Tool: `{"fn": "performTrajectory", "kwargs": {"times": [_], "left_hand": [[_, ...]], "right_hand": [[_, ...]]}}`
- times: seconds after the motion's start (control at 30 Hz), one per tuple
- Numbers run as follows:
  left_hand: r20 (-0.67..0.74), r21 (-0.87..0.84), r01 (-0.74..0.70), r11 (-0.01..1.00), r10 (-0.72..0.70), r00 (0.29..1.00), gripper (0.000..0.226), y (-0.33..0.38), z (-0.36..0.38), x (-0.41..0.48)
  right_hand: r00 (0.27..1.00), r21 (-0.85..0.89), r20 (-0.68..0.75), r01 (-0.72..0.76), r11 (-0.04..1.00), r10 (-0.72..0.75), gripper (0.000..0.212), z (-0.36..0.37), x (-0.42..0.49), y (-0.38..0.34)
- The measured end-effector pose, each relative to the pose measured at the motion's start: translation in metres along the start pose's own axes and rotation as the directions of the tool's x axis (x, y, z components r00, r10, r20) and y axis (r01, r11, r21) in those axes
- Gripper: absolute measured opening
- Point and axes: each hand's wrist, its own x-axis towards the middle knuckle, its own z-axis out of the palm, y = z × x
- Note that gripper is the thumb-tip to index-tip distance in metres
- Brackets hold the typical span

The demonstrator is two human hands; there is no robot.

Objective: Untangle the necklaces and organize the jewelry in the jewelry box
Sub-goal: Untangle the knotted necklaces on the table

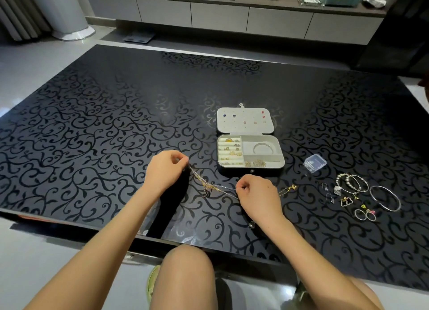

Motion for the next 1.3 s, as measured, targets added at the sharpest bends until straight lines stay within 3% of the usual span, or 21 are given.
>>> {"fn": "performTrajectory", "kwargs": {"times": [0.2,0.57,0.73,0.83,0.97,1.07,1.17,1.3], "left_hand": [[-0.061,0.152,0.003,0.988,0.006,0.998,0.021,-0.005,-0.003,0.010],[-0.101,0.202,-0.042,0.978,0.063,0.993,0.026,-0.012,0.007,0.024],[-0.229,0.223,-0.254,0.941,0.304,0.925,0.019,-0.001,0.012,0.015],[-0.171,0.239,-0.453,0.859,0.496,0.851,0.012,0.022,0.024,0.002],[-0.021,0.217,-0.624,0.751,0.643,0.766,0.032,0.047,0.046,-0.007],[0.083,0.248,-0.661,0.708,0.664,0.743,0.034,0.053,0.060,-0.011],[0.099,0.243,-0.673,0.699,0.672,0.734,0.023,0.052,0.069,-0.009],[0.074,0.197,-0.686,0.701,0.687,0.723,0.026,0.049,0.074,-0.005]], "right_hand": [[0.999,-0.121,0.002,0.041,0.992,-0.041,0.017,0.001,0.000,0.001],[0.989,-0.196,0.002,0.147,0.970,-0.149,0.026,-0.009,-0.005,0.011],[0.980,-0.172,-0.168,0.075,0.982,-0.104,0.023,-0.040,-0.003,0.020],[0.967,-0.172,-0.245,0.026,0.985,-0.068,0.020,-0.054,0.020,0.030],[0.990,-0.307,-0.084,0.083,0.948,-0.114,0.022,-0.064,0.058,0.035],[0.979,-0.425,0.102,0.206,0.881,-0.179,0.020,-0.072,0.076,0.033],[0.953,-0.500,0.201,0.300,0.813,-0.228,0.016,-0.076,0.083,0.030],[0.923,-0.544,0.216,0.385,0.745,-0.319,0.014,-0.072,0.085,0.030]]}}
